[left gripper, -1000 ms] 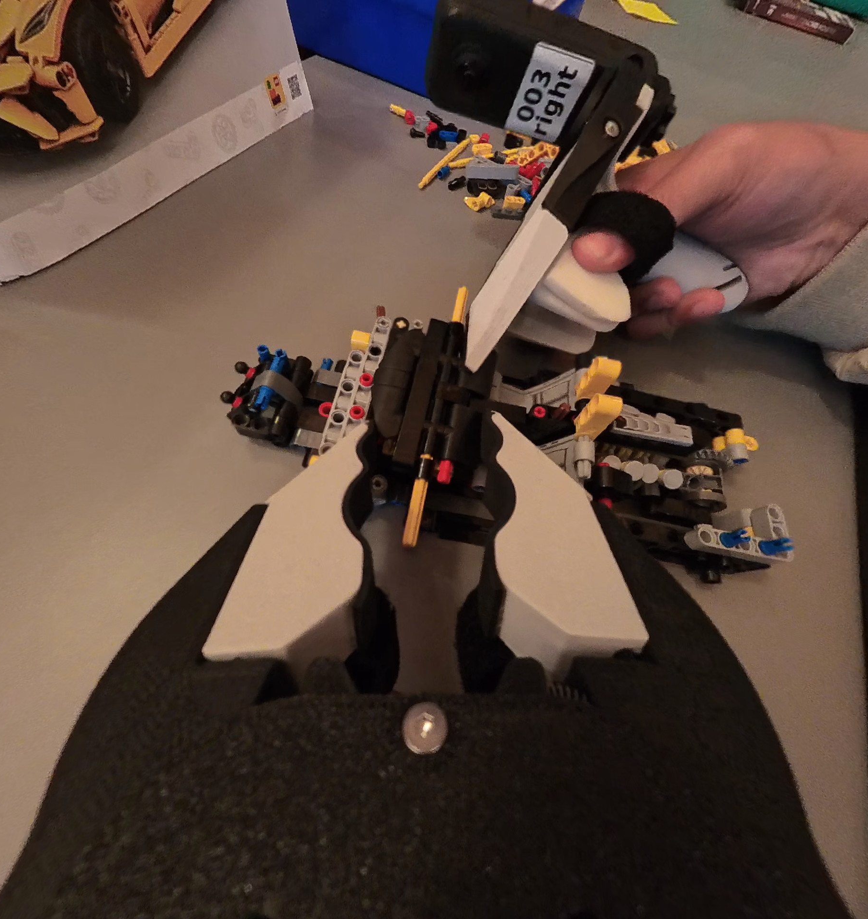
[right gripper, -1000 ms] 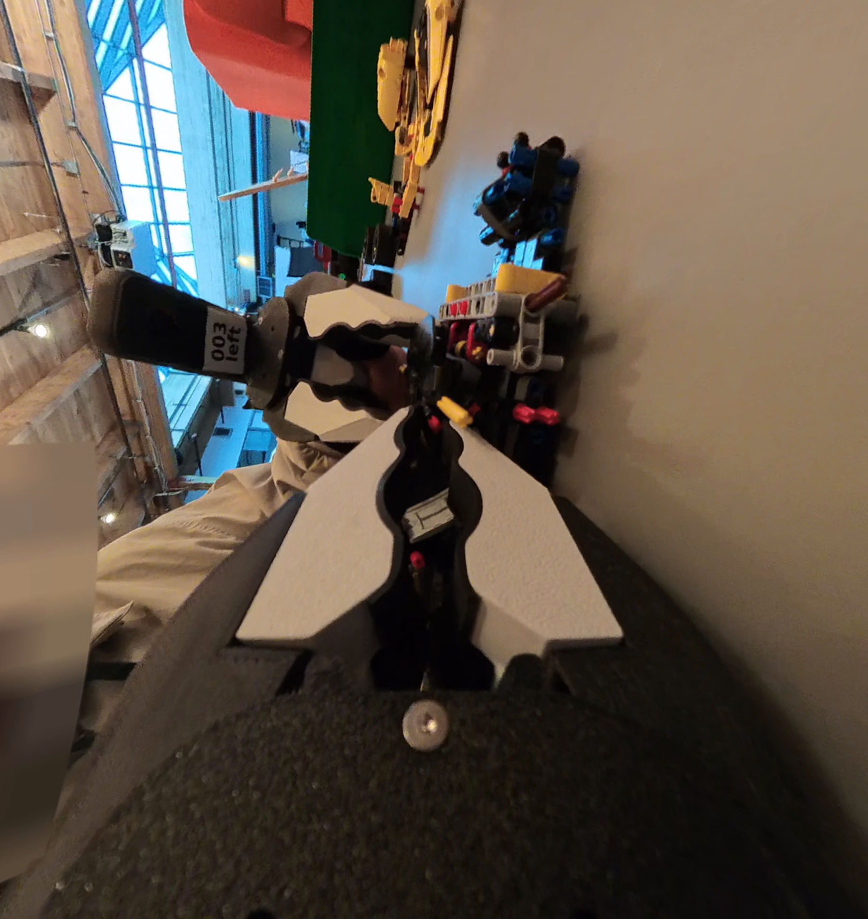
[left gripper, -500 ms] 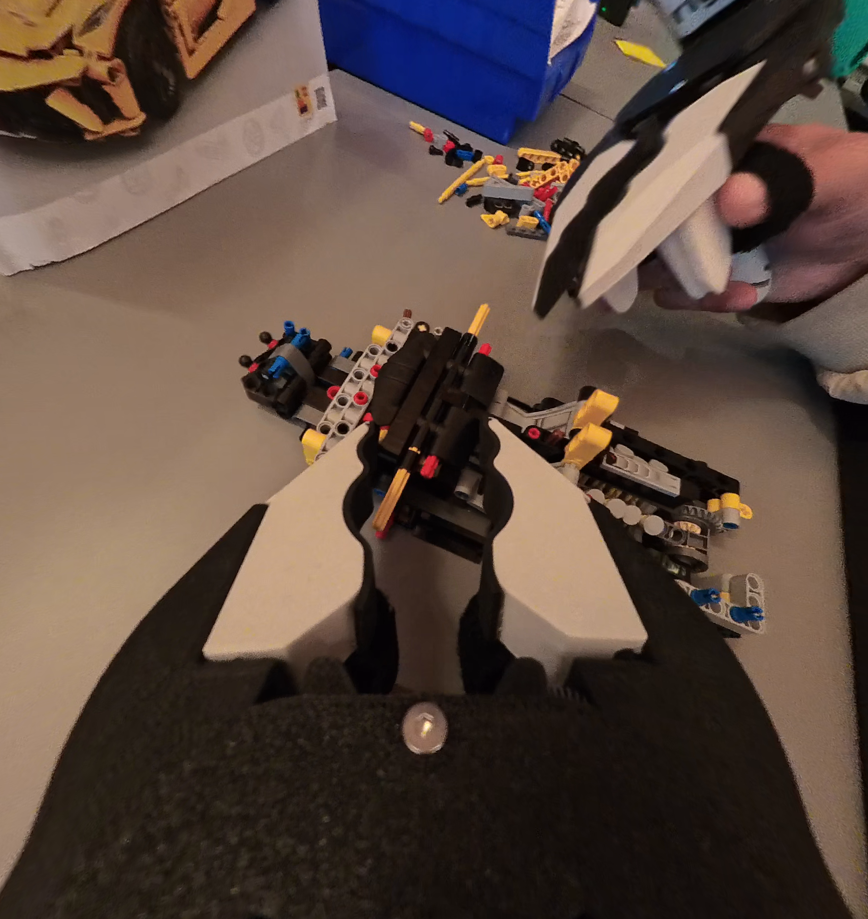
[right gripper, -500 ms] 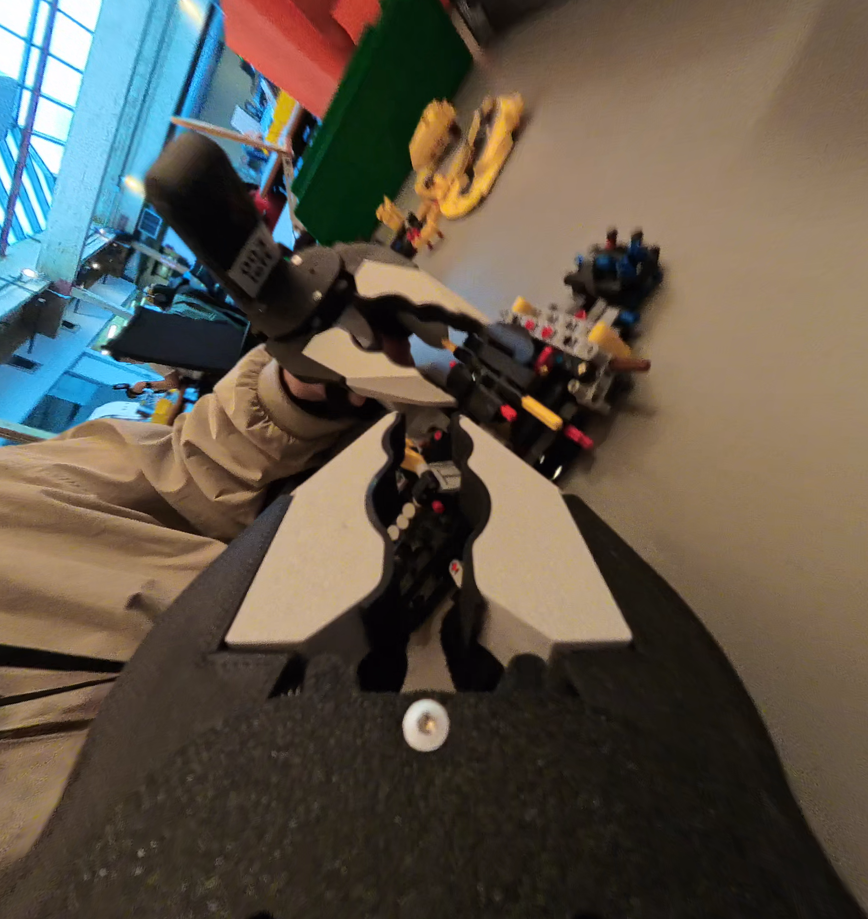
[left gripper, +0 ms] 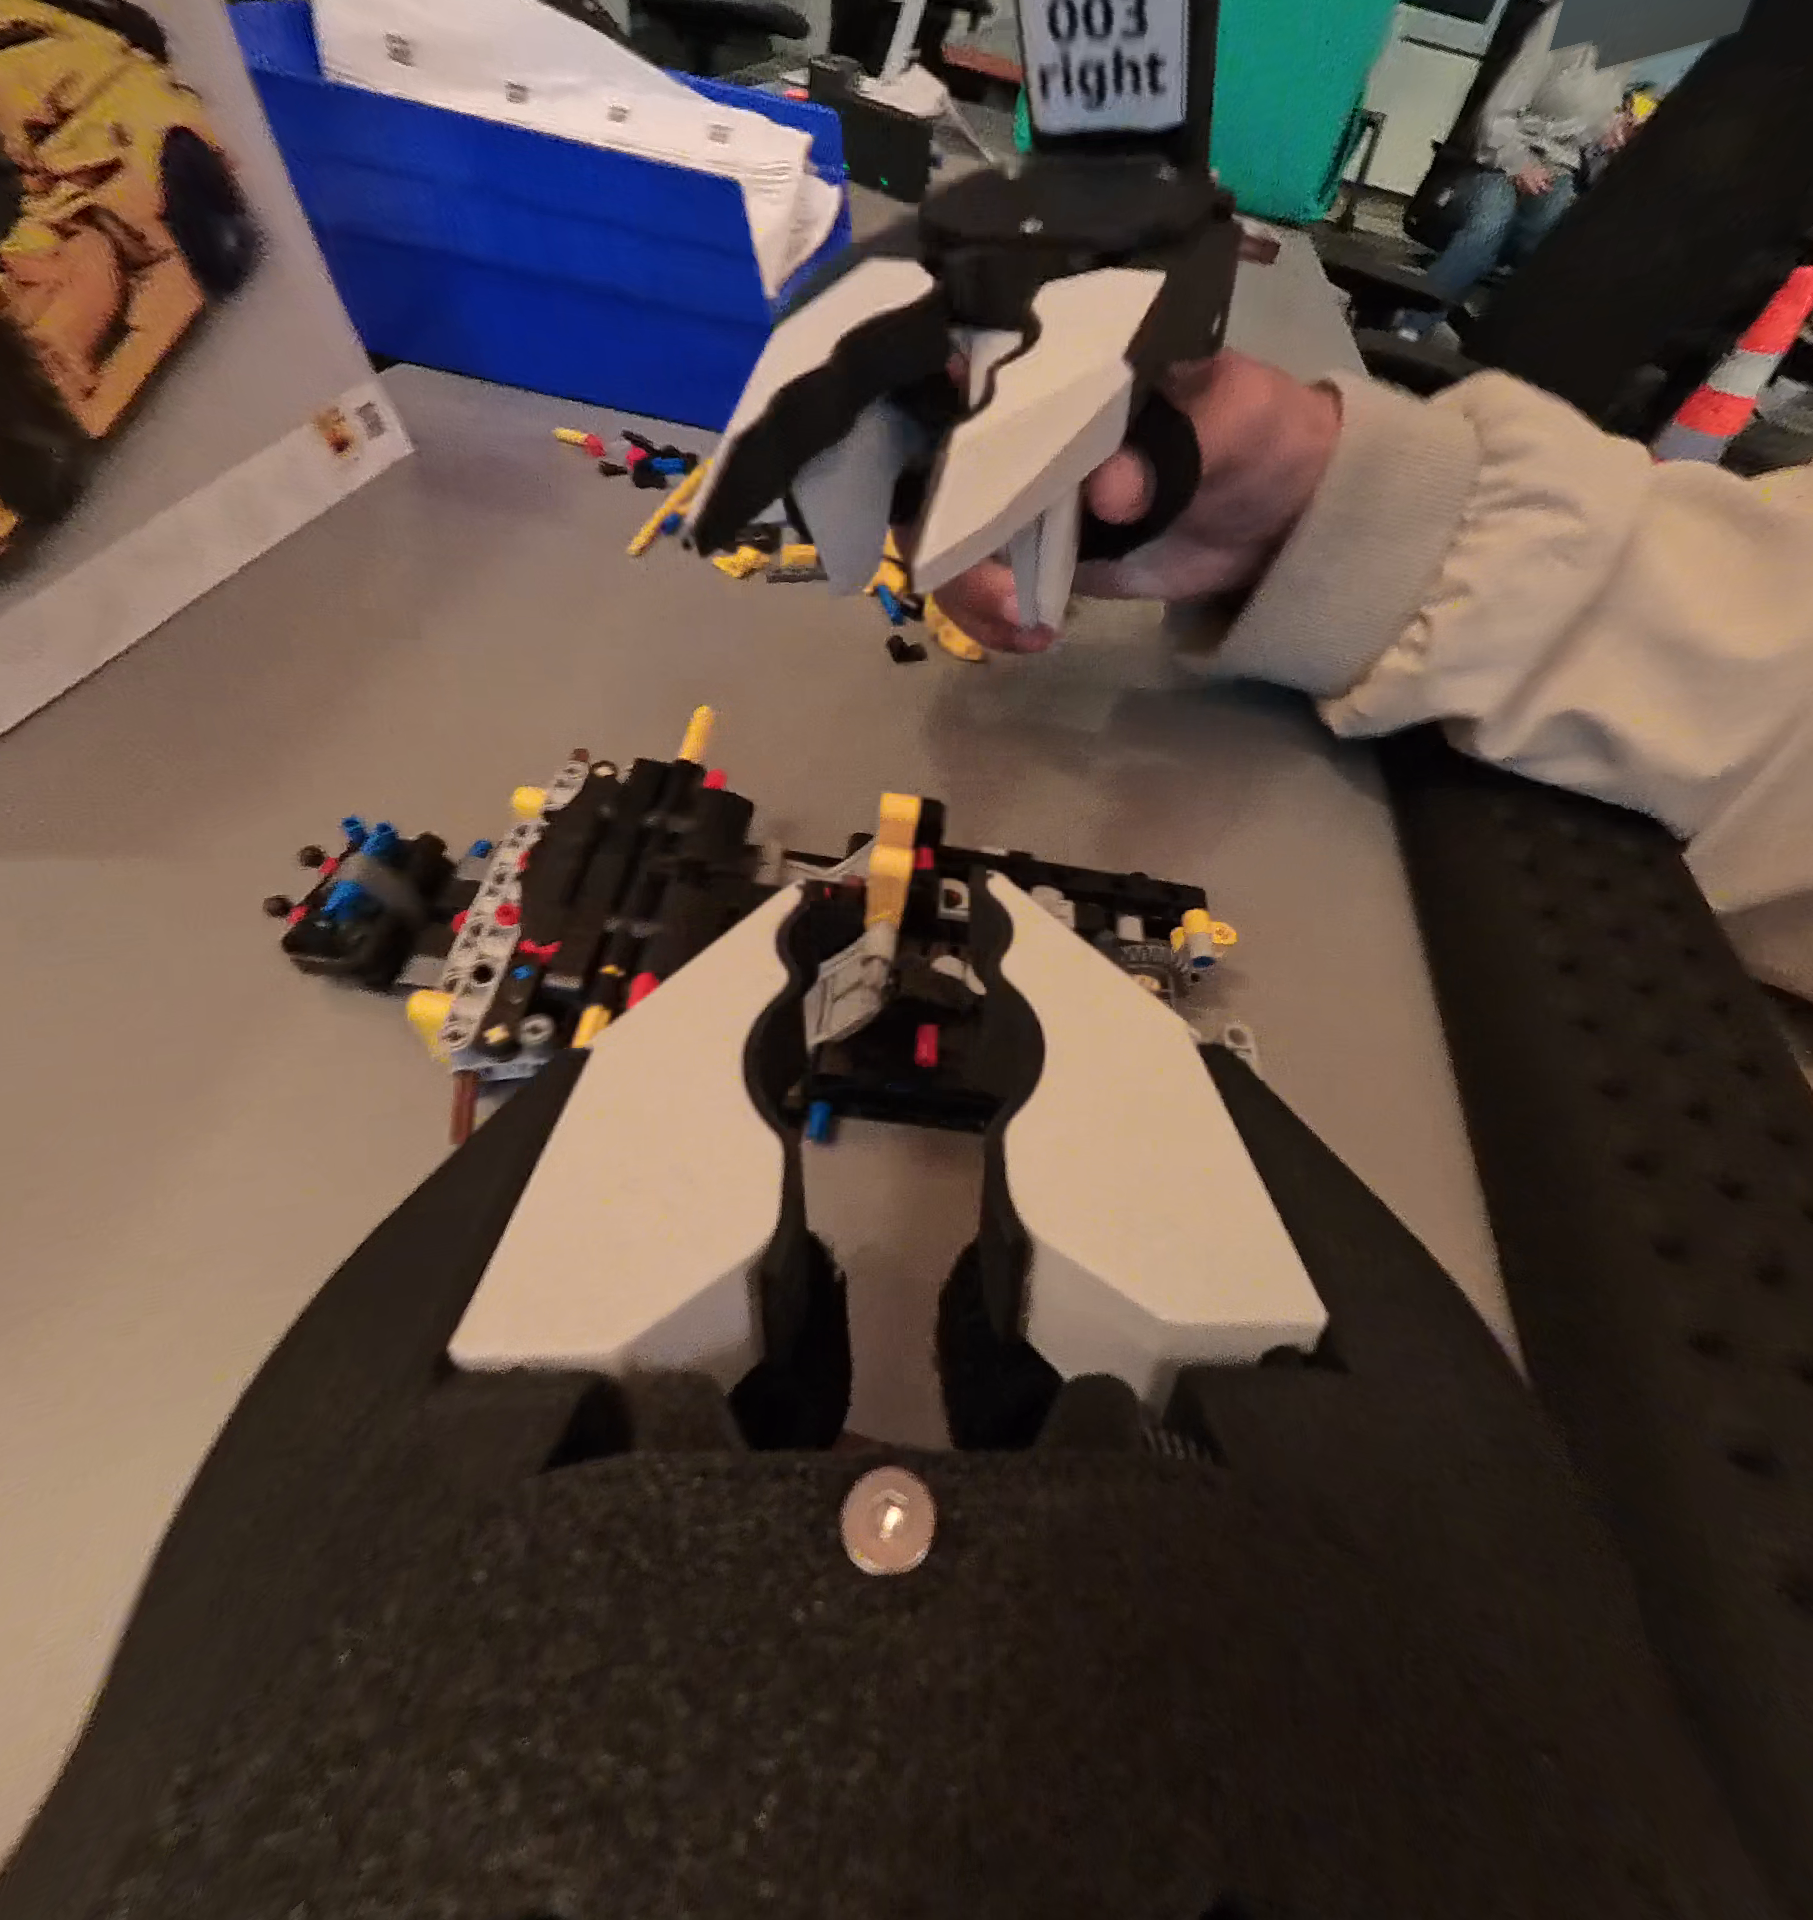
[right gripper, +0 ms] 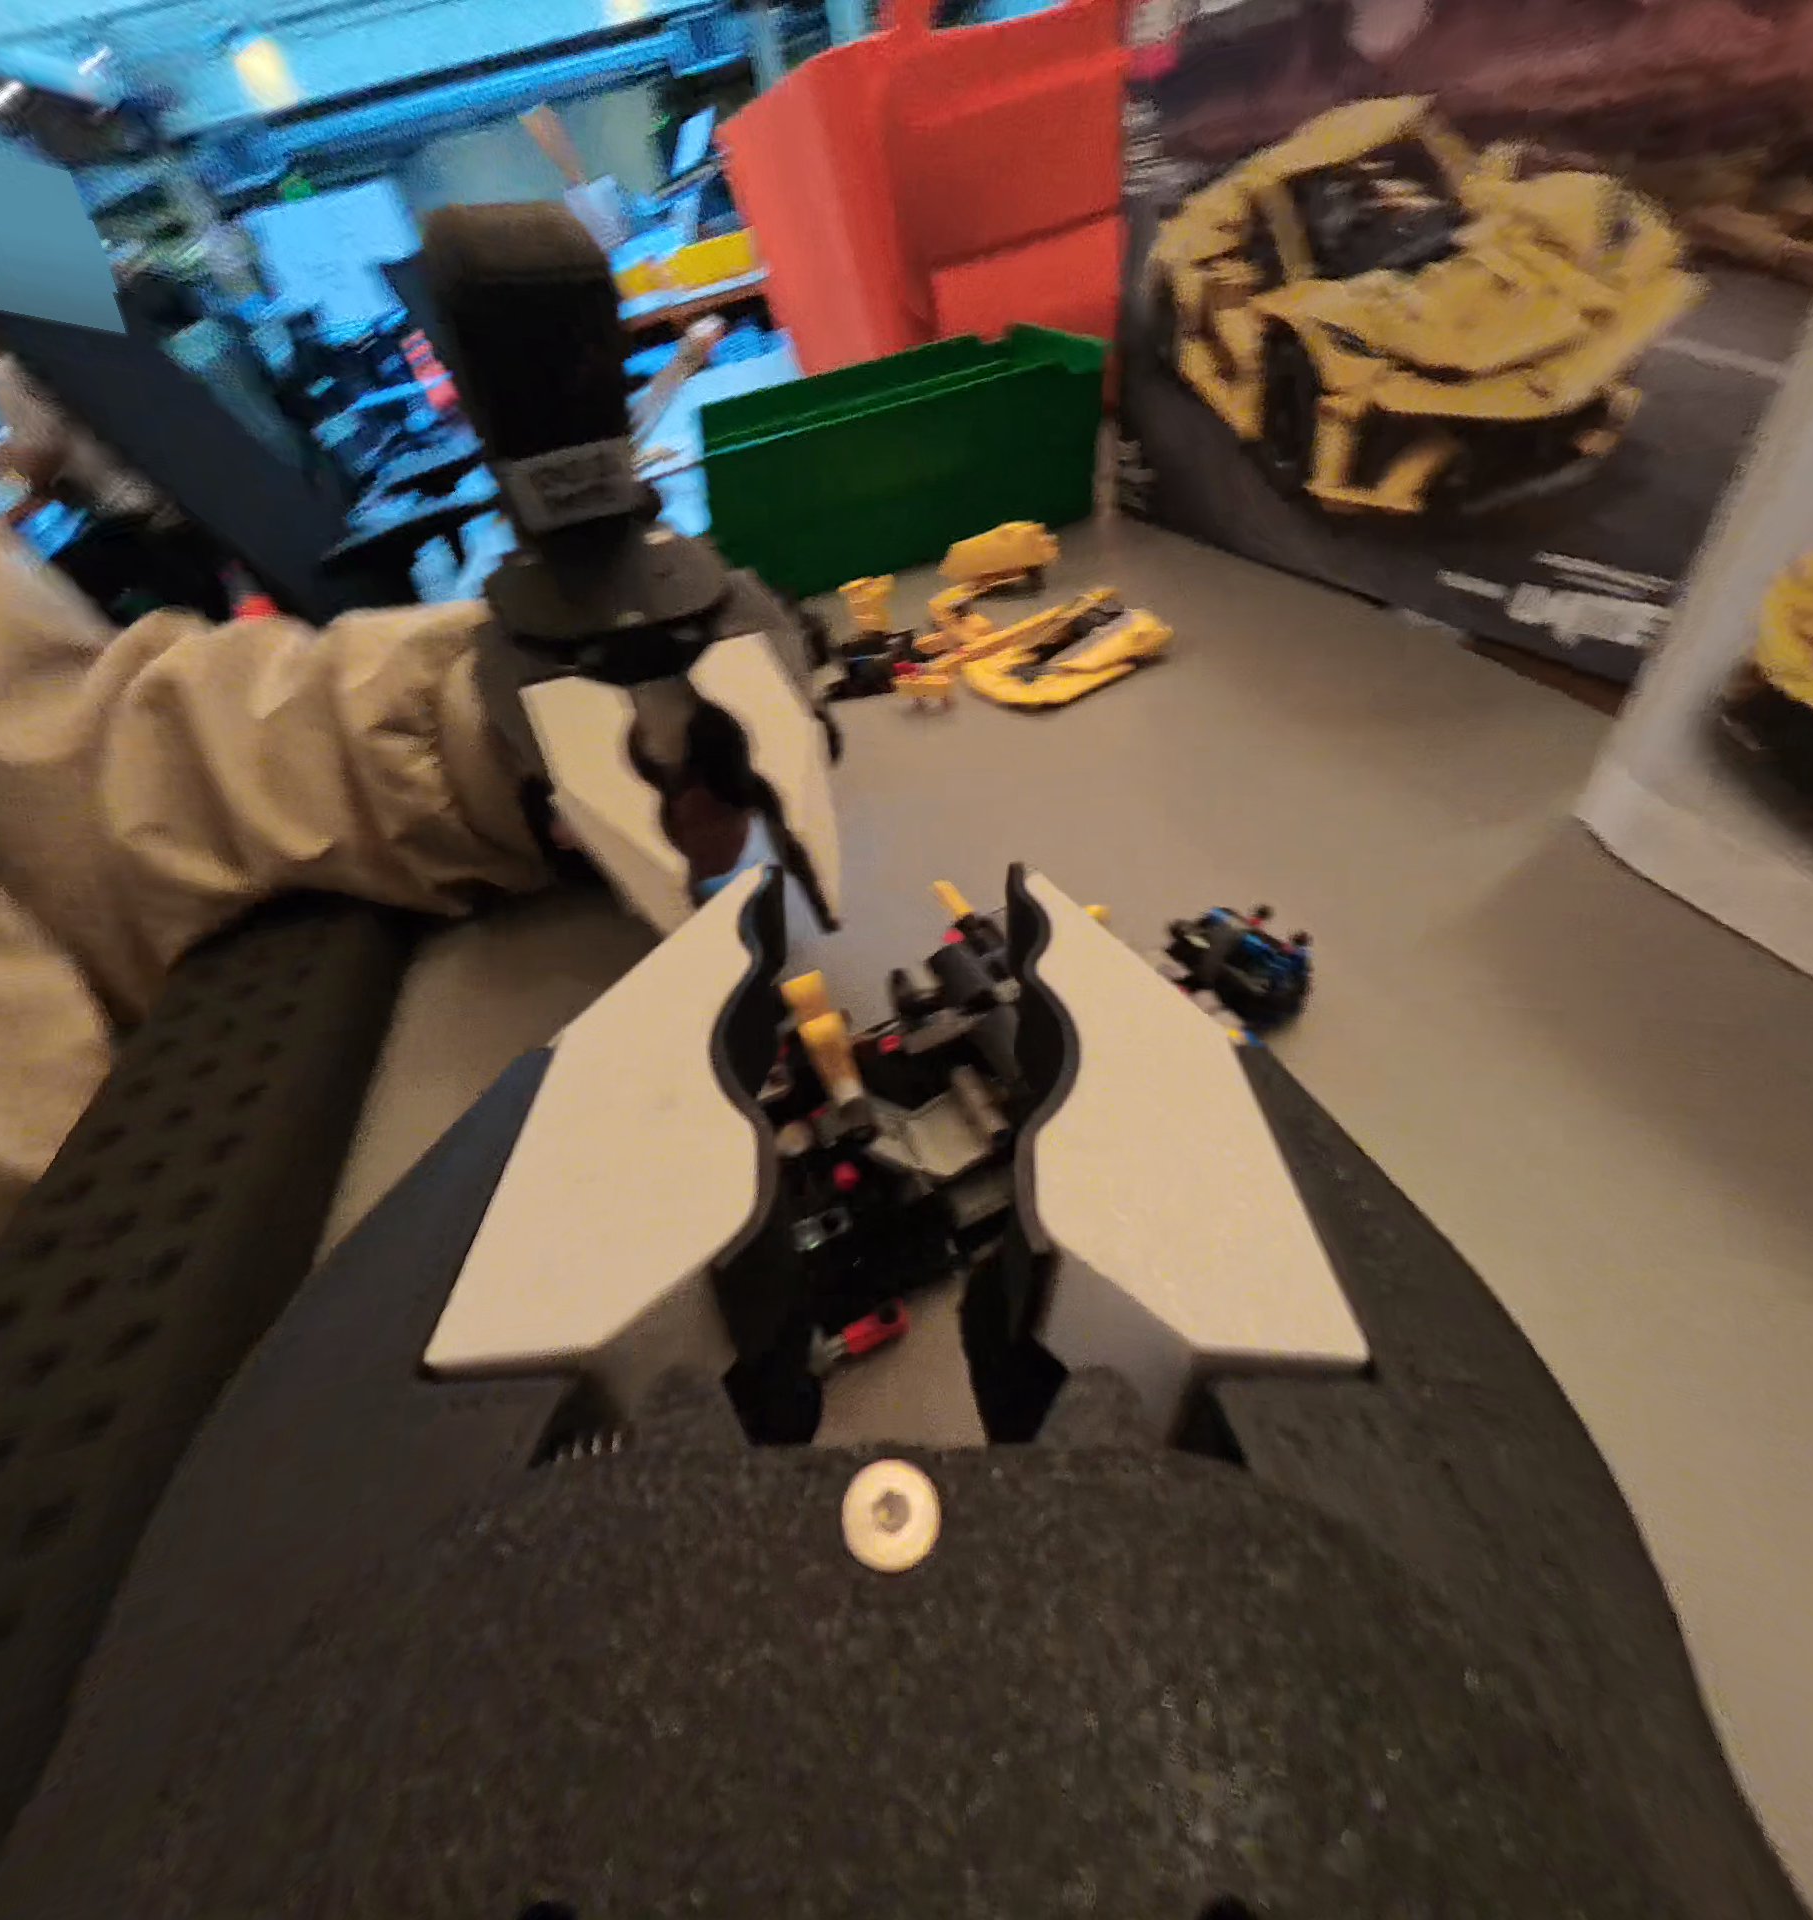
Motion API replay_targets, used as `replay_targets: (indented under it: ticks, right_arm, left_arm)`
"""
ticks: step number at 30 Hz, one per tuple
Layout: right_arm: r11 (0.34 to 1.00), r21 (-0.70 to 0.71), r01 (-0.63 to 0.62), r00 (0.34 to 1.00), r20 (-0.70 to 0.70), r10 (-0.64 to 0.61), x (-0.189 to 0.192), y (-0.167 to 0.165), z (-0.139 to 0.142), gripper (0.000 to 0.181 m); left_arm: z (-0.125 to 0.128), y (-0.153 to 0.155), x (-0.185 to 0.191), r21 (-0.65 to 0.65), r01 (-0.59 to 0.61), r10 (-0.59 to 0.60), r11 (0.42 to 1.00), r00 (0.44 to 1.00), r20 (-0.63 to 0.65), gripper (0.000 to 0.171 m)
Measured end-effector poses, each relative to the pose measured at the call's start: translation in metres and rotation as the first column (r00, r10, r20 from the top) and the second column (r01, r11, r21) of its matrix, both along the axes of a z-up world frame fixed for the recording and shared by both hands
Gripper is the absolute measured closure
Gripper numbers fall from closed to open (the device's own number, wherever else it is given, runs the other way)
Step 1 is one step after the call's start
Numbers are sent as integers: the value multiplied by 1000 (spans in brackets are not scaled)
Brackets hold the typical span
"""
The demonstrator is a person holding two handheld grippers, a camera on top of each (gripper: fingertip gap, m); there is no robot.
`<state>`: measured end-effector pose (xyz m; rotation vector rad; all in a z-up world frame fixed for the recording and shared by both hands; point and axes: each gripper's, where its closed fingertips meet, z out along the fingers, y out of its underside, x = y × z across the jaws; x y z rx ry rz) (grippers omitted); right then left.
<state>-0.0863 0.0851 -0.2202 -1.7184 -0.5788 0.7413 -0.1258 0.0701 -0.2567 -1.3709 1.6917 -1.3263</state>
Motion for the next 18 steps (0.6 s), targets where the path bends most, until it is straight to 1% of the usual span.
replay_targets:
  ticks: [2,3,5,8,10,12,13,14,18]
  right_arm:
    - [992,-17,-128,989,72,129,-12,-19,-12,147]
    - [988,-48,-146,983,109,151,-13,-22,-23,147]
    - [984,-101,-149,972,168,164,-11,-22,-41,152]
    - [973,-147,-176,960,192,202,-13,-26,-52,157]
    - [975,-169,-147,949,255,187,-5,-26,-62,157]
    - [977,-161,-139,940,288,182,-3,-26,-66,160]
    - [977,-157,-144,940,288,184,-4,-26,-65,161]
    - [977,-151,-151,939,286,189,-6,-26,-65,163]
    - [978,-123,-167,932,302,197,-11,-26,-67,167]
  left_arm:
    - [-7,-3,4,42,-4,4,999,1000,-5,149]
    - [-9,-3,6,60,-16,16,998,1000,0,150]
    - [-7,-2,11,65,-38,36,997,999,26,152]
    - [-12,-6,13,46,-18,18,999,1000,-9,153]
    - [-16,-5,15,53,-19,20,998,1000,-18,154]
    - [-16,-6,15,52,-17,18,998,1000,-14,158]
    - [-16,-4,15,55,-25,26,998,1000,-12,162]
    - [-16,-4,15,56,-24,25,998,1000,-12,163]
    - [-16,-3,9,15,3,-2,1000,999,-42,161]
